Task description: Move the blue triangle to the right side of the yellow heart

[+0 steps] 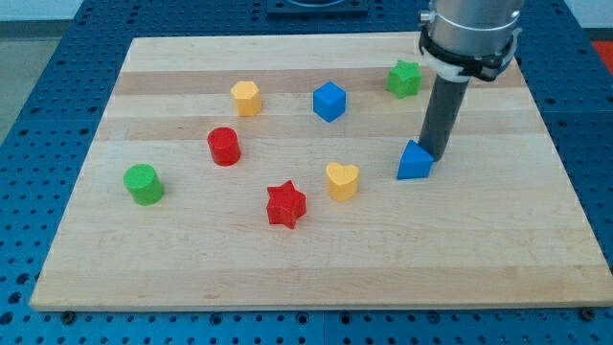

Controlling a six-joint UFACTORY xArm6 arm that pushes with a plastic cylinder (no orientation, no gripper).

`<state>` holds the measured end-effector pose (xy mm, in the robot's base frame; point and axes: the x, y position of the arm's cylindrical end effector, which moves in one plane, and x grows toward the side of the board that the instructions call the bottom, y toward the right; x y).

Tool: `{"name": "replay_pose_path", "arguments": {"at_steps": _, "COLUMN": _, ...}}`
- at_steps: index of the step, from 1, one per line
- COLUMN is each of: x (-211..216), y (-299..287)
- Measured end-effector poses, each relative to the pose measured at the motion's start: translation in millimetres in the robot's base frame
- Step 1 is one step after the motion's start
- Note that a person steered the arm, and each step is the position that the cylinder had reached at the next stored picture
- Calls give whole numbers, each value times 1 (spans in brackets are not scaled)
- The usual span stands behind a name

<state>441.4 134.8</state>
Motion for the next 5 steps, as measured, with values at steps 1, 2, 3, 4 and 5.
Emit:
{"name": "replay_pose_path", "arguments": {"at_steps": 1, "x": -3, "y": 1}}
{"name": "replay_pose_path", "arguments": {"at_steps": 2, "x": 19, "y": -54}}
{"name": "replay_pose_path", "arguments": {"at_steps": 3, "x": 35, "y": -65}}
{"name": "replay_pose_path", "arguments": {"at_steps": 4, "x": 35, "y": -21}}
{"name": "replay_pose_path", "arguments": {"at_steps": 5, "x": 56, "y": 21}}
